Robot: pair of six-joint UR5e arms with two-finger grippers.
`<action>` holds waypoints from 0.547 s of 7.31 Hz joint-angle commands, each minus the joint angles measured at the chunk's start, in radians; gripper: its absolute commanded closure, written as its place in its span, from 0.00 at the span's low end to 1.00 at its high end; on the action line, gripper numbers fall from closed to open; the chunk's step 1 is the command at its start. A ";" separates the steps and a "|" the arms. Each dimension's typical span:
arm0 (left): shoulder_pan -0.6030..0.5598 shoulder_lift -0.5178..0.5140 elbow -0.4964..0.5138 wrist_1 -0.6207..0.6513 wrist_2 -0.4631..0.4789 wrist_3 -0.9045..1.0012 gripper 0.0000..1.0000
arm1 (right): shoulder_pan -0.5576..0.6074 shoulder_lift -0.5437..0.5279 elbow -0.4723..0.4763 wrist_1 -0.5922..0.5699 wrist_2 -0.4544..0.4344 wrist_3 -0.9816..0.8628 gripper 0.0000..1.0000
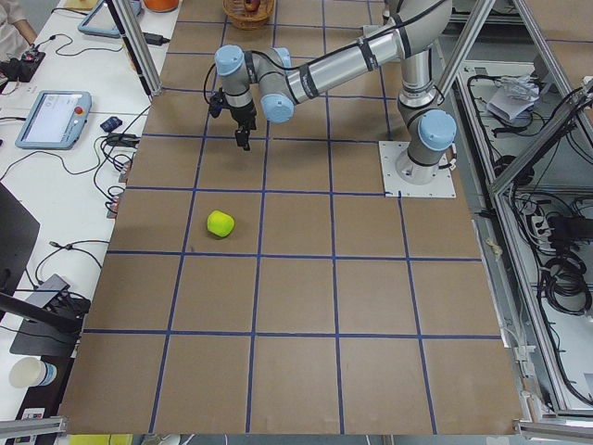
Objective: Put all apples into basket
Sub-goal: 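Move the right gripper back to center while the left moves over the green apple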
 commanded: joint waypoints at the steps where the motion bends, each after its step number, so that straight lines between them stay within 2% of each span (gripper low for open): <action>1: 0.143 -0.048 0.168 -0.125 0.062 0.253 0.00 | 0.192 0.026 0.003 -0.007 0.031 0.094 0.00; 3: 0.265 -0.132 0.222 -0.112 0.055 0.439 0.00 | 0.278 0.078 0.005 -0.034 0.027 0.082 0.00; 4: 0.303 -0.172 0.267 -0.124 0.049 0.492 0.00 | 0.310 0.122 0.005 -0.098 0.029 0.084 0.00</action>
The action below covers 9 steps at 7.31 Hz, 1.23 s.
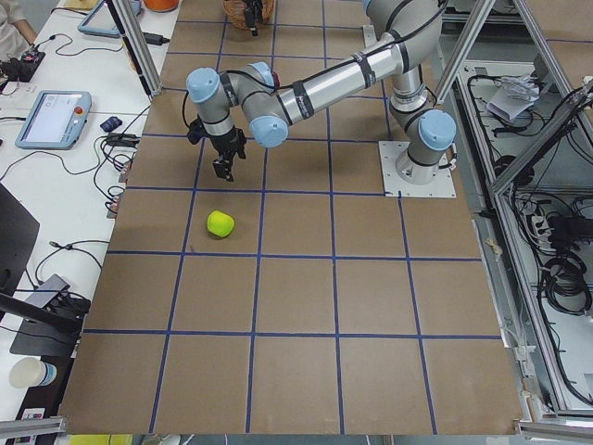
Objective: Put all apples into basket
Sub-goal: 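Move the right gripper back to center while the left moves over the green apple, then grasp the dark red apple with the right gripper while the left grasps the green apple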
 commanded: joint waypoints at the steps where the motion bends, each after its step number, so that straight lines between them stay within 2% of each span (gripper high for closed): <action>1: 0.066 -0.098 0.097 -0.006 -0.032 0.097 0.00 | 0.066 0.090 0.014 -0.133 0.002 -0.003 0.00; 3: 0.068 -0.193 0.184 -0.013 -0.080 0.100 0.00 | 0.072 0.113 0.086 -0.216 -0.001 -0.053 0.01; 5: 0.068 -0.248 0.193 -0.009 -0.115 0.102 0.00 | 0.072 0.109 0.143 -0.314 0.005 -0.058 0.00; 9: 0.071 -0.313 0.241 0.001 -0.120 0.115 0.00 | 0.087 0.110 0.178 -0.310 0.054 -0.050 0.00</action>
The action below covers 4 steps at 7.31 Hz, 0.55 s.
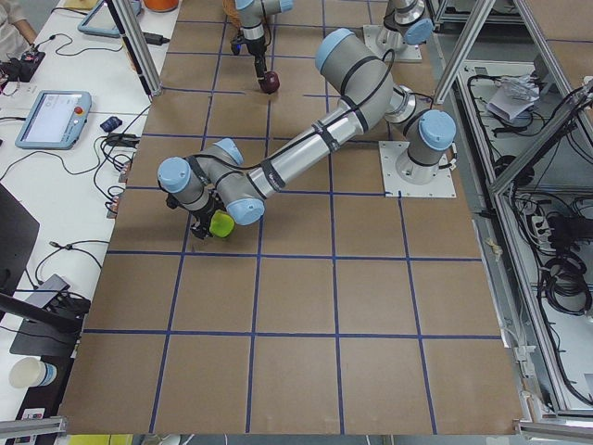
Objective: Put all apples into basket
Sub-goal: 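Grasp the dark red apple with the right gripper while the left grasps the green apple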
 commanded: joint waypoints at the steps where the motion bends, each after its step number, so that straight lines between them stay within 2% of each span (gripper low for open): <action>1: 0.000 -0.025 0.006 -0.003 -0.035 -0.001 0.06 | 0.018 -0.002 0.062 -0.011 0.005 0.003 0.00; 2: 0.000 -0.013 0.006 -0.016 -0.029 -0.003 0.42 | 0.021 -0.003 0.070 -0.016 -0.009 0.006 0.00; 3: -0.004 0.005 0.009 -0.052 -0.029 -0.015 0.73 | 0.024 -0.011 0.072 -0.016 -0.009 0.006 0.20; 4: -0.023 0.044 0.023 -0.127 -0.026 -0.033 1.00 | 0.025 -0.014 0.061 -0.016 -0.020 0.015 0.94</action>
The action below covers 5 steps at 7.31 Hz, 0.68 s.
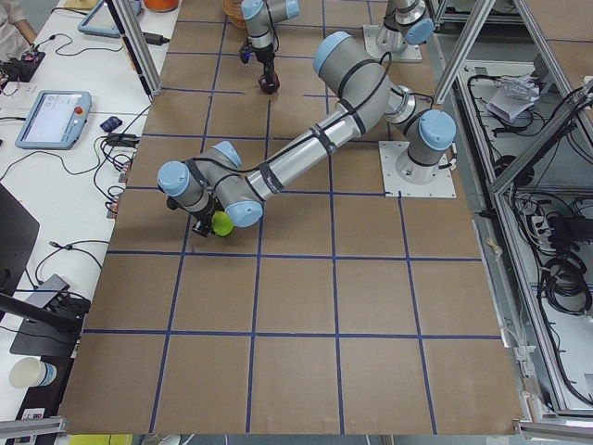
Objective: Put all apples into basket
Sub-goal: 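Grasp the dark red apple with the right gripper while the left grasps the green apple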
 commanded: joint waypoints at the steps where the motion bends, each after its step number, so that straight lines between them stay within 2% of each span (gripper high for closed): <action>1: -0.047 0.085 0.024 -0.160 0.000 -0.097 1.00 | 0.002 -0.040 -0.006 0.008 -0.063 0.009 1.00; 3: -0.152 0.157 -0.029 -0.234 -0.012 -0.180 1.00 | -0.079 -0.147 -0.018 0.057 -0.074 0.000 1.00; 4: -0.184 0.204 -0.080 -0.237 -0.021 -0.263 1.00 | -0.230 -0.212 -0.040 0.150 -0.074 -0.038 1.00; 5: -0.239 0.255 -0.141 -0.236 -0.044 -0.370 1.00 | -0.385 -0.250 -0.051 0.190 -0.108 -0.131 1.00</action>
